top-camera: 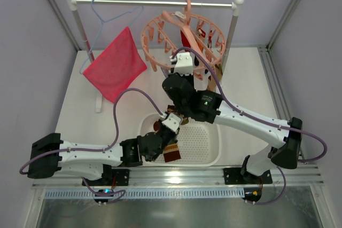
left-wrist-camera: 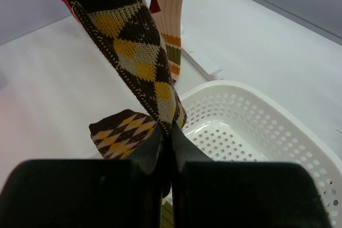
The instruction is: Remove the socks clipped to the hanger
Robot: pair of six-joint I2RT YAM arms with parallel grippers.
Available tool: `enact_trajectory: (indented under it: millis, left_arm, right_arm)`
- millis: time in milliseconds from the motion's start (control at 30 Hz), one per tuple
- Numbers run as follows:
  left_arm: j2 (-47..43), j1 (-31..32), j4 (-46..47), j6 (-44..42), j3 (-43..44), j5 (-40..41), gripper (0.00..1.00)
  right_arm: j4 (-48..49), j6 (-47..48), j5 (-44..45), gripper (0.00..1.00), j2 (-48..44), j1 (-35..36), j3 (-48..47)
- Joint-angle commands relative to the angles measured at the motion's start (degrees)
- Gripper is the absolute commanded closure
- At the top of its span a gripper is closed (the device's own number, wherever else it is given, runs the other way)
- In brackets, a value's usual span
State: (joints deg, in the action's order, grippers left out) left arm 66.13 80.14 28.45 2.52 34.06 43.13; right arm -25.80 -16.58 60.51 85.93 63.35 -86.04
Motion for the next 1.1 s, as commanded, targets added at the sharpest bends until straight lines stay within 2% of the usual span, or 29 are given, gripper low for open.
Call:
enact_trajectory:
  millis: [0, 67, 100, 167, 200, 300, 333, 567, 833, 967, 1067]
  left_arm:
    - [-1.4, 0.4, 1.3, -0.1, 1.2, 1.9, 1.0]
    - [-1.4, 0.4, 1.3, 0.0, 1.1, 1.9, 1.0]
    - [-1.4, 0.4, 1.2, 0.0, 1.1, 2.2, 1.0]
    - [-1.5, 0.4, 0.8, 0.3, 0.8, 2.7, 1.0]
    - [-1.8, 0.4, 0.8, 0.6, 0.7, 3.4, 1.0]
    - [-3.0, 0.4, 1.5, 1.4, -1.7, 4.3, 1.0]
    - [-3.6, 0.4, 1.5, 2.0, -3.1, 4.3, 1.0]
    - [-10.3, 0.4, -0.2, 3.7, -7.1, 3.9, 1.0]
    - [-22.0, 0.4, -14.2, 6.4, -5.7, 3.4, 1.0]
    - [-26.6, 0.4, -22.0, 7.5, -2.3, -1.3, 1.0]
    - [-28.9, 0.4, -25.4, 8.5, 1.3, -7.0, 1.0]
  right_arm:
    - [0.2, 0.6, 0.3, 0.96, 0.1, 0.0, -1.8]
    - [0.5, 0.4, 0.6, 0.96, -0.1, 0.0, -1.5]
    - [0.4, 0.1, 0.8, 0.79, -0.1, 0.0, -1.4]
    - [1.1, -0.4, 0.9, 0.38, -0.9, -0.1, -0.7]
    - [1.5, -0.4, 0.8, 0.24, -1.4, 0.0, -0.3]
    - [2.9, 0.1, 0.2, 0.16, -3.2, 0.0, 1.3]
    - [3.2, 0.3, 0.3, 0.08, -3.4, 0.0, 1.8]
    - [4.7, 0.4, 0.2, 0.03, -6.0, 0.0, 5.3]
    - [8.3, -3.5, 0.9, 0.0, -18.1, -0.2, 19.3]
    - [9.2, -5.8, -0.7, 0.0, -24.0, -1.7, 25.6]
    - [9.4, -7.9, -5.5, 0.0, -27.2, -6.4, 30.0]
